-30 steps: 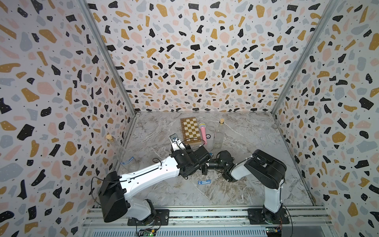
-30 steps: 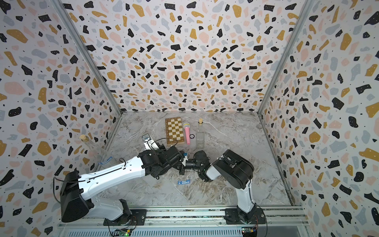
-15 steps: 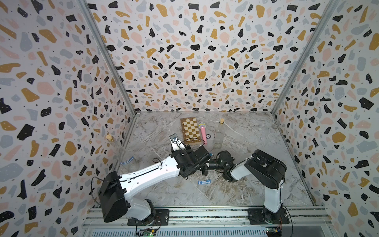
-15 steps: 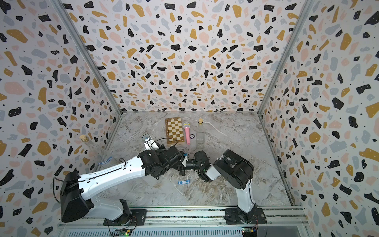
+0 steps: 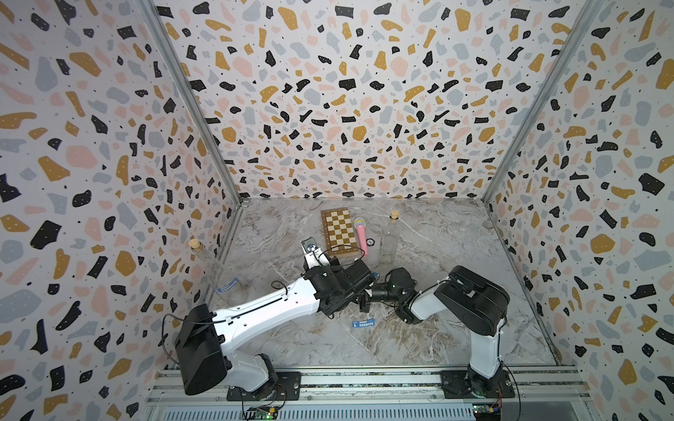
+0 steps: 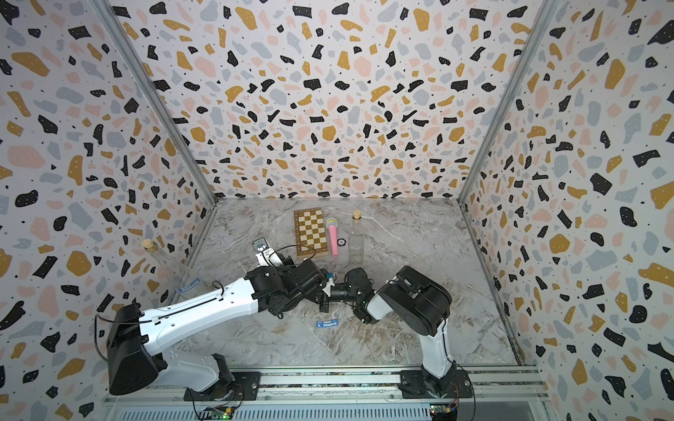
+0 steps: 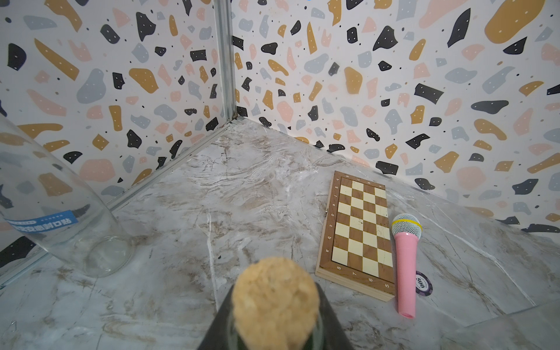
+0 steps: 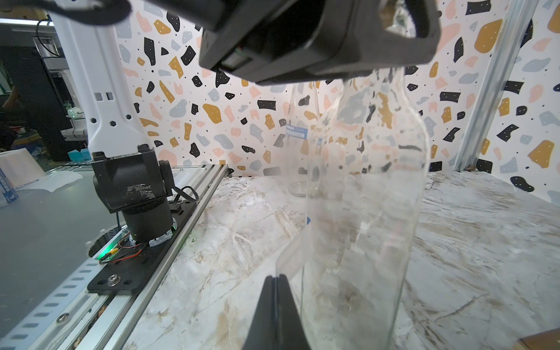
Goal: Remove the label from the bottle
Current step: Tear open the label from the bottle.
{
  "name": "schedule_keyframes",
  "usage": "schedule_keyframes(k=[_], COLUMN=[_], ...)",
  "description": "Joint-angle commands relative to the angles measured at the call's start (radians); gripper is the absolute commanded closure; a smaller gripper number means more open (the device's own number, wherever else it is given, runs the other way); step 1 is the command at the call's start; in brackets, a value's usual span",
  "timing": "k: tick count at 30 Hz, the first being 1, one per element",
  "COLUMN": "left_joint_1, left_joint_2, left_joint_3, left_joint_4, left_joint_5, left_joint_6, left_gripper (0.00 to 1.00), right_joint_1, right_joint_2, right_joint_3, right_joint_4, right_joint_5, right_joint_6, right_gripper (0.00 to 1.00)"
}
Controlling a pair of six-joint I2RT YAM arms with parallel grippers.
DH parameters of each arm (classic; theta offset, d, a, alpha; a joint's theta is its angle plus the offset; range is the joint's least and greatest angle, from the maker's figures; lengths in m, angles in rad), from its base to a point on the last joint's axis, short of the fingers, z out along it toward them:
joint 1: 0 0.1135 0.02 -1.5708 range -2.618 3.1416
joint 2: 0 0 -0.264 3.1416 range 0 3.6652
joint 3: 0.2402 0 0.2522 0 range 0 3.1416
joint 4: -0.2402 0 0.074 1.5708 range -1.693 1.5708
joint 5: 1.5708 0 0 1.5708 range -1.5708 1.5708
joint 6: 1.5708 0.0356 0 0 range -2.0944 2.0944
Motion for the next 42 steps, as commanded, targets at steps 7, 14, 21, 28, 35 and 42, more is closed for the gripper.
schedule_keyframes(k=[7,14,21,28,35,42], left_joint_1=[-0.001,-0.001,-0.001,-0.001,0.0,0.066], left_joint_2=[-0.03,-0.031,-0.031,-0.038,-0.174,-0.244], left_joint_3=[-0.005,-0.005,-0.006,-0.013,-0.205,-0.325], left_joint_4=[-0.003,-0.001,-0.001,0.013,0.505,0.902], left_joint_5=[-0.064,-0.062,-0.062,-0.058,-0.039,0.081], left_joint_6=[0.009,0.009,0.009,0.021,0.487,0.855], left_gripper=[1.0,1.0,1.0,1.0,1.0,1.0], right_joint_1=[0.007,0.005,0.004,0.004,0.005,0.002], right_joint_2=[-0.04,-0.031,-0.033,-0.044,-0.148,-0.267], right_joint_3=[-0.008,-0.008,-0.01,-0.015,-0.076,-0.084], right_joint_4=[0.056,0.078,0.079,0.068,-0.014,-0.236], right_joint_5=[-0.031,-0.032,-0.031,-0.025,0.006,0.044], right_joint_6=[0.02,0.035,0.034,0.035,0.045,0.089], right_gripper=[1.0,1.0,1.0,1.0,1.0,1.0])
